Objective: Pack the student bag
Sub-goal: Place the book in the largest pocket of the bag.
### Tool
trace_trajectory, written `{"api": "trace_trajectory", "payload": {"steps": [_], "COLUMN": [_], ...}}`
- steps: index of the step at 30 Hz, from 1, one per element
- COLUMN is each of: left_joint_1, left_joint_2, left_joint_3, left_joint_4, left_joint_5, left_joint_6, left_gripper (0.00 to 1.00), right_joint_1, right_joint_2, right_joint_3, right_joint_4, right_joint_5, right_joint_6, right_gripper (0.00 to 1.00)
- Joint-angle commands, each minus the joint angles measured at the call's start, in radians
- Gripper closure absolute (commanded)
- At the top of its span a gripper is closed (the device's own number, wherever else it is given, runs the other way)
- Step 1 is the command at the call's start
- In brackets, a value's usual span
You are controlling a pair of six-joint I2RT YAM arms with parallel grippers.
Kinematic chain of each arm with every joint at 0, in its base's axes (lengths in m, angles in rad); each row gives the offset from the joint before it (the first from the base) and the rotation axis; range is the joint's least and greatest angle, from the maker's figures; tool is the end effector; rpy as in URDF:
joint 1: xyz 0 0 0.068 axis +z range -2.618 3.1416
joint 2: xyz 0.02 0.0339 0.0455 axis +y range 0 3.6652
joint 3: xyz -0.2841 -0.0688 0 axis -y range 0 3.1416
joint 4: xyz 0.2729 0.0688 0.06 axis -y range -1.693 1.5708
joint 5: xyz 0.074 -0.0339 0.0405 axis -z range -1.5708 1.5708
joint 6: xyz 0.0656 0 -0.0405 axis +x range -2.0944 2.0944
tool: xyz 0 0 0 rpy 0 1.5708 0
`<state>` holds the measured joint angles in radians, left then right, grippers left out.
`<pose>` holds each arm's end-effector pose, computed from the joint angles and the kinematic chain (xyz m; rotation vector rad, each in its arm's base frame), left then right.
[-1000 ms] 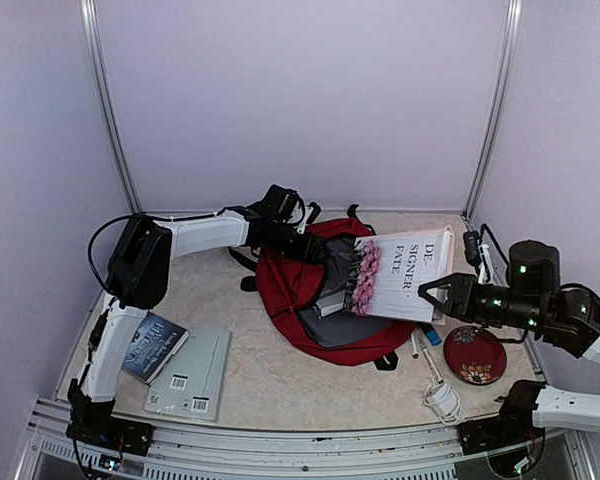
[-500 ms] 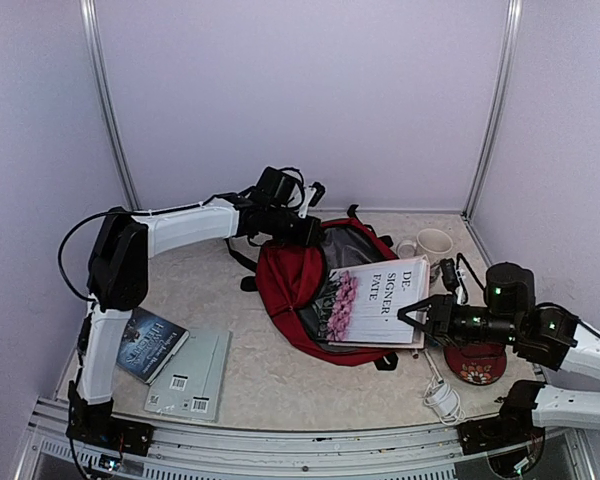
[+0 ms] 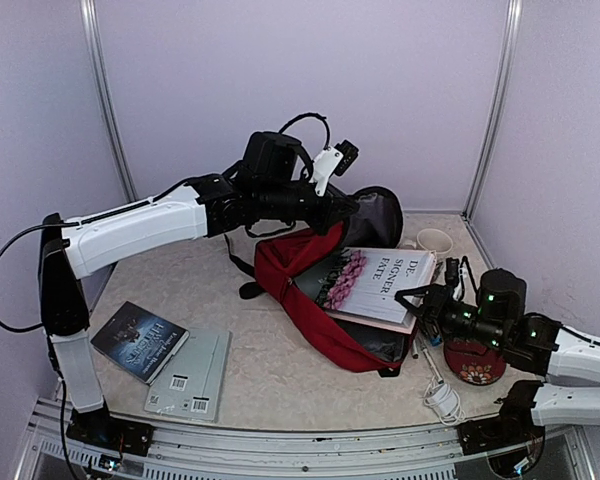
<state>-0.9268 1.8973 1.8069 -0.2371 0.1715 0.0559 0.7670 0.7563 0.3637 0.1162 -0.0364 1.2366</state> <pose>0.3030 -0.4222 0.3731 1.0320 1.6725 -0.7456 0.1587 0.1563 0.2214 0.4614 2.0532 1.3604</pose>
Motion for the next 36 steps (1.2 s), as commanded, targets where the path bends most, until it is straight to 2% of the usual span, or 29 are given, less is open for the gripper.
{"api": "trace_trajectory", "payload": {"steps": [1, 6, 9, 14, 17, 20, 22, 24, 27, 32, 36], "left_joint_1": [-0.025, -0.031, -0.045, -0.055, -0.046, -0.020, 0.003, 0.027, 0.061, 0.066, 0.066], "left_joint_2": [-0.012, -0.002, 0.003, 0.020, 0.029, 0.028, 0.014, -0.008, -0.032, -0.022, -0.021], "left_joint_3": [-0.010, -0.043, -0.042, -0.003, 0.017, 0.018, -0.011, -0.058, -0.116, -0.135, -0.136], "left_joint_4": [0.026, 0.100, 0.139, 0.168, 0.168, 0.167, 0.171, 0.188, 0.227, 0.232, 0.218], "left_joint_5": [0.038, 0.107, 0.127, 0.136, 0.153, 0.192, 0.202, 0.195, 0.218, 0.220, 0.206], "left_joint_6": [0.050, 0.025, 0.029, 0.044, 0.059, 0.034, 0.013, -0.009, -0.043, -0.046, -0.033], "left_gripper": [1.00, 1.00, 1.00, 1.00, 1.00, 1.00, 1.00, 1.00, 1.00, 1.00, 1.00], "right_joint_1": [-0.009, -0.009, -0.008, 0.007, 0.048, 0.063, 0.067, 0.087, 0.143, 0.156, 0.157], "right_joint_2": [0.040, 0.160, 0.281, 0.472, 0.573, 0.687, 0.727, 0.725, 0.652, 0.568, 0.472], "right_joint_3": [0.018, 0.043, 0.101, 0.164, 0.243, 0.319, 0.379, 0.398, 0.371, 0.394, 0.402], "right_joint_4": [0.194, 0.335, 0.374, 0.566, 0.572, 0.516, 0.411, 0.278, 0.083, -0.238, -0.400], "right_joint_5": [0.213, 0.296, 0.279, 0.230, 0.263, 0.232, 0.188, 0.192, 0.301, 0.202, 0.141], "right_joint_6": [0.043, 0.052, 0.029, 0.046, -0.003, -0.026, -0.063, -0.122, -0.191, -0.285, -0.321], "right_gripper": [0.80, 0.81, 0.79, 0.77, 0.66, 0.39, 0.27, 0.21, 0.11, 0.01, 0.00]}}
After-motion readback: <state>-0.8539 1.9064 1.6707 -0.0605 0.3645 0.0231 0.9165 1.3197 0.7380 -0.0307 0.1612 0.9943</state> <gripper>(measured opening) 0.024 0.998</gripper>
